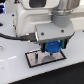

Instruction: Insert the blue gear onto the right peg, followed by the red gear

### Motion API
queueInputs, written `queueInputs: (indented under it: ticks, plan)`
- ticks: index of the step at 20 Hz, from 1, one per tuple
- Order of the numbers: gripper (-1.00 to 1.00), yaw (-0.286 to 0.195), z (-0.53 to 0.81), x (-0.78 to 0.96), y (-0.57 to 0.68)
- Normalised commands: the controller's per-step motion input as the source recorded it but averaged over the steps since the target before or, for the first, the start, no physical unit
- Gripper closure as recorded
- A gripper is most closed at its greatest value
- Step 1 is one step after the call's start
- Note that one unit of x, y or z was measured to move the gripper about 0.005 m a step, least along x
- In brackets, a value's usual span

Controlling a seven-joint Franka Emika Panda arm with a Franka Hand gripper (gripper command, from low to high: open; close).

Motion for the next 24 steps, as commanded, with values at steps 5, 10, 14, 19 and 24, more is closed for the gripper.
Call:
queueInputs:
  ticks: [5,10,14,19,24]
  plan:
    - [1.00,0.000,-0.16,0.31,0.00]
    - [1.00,0.000,-0.25,0.16,0.01]
    - [-1.00,0.000,-0.05,0.04,0.08]
    - [-1.00,0.000,0.29,-0.03,0.22]
    - [-1.00,0.000,0.54,-0.24,0.14]
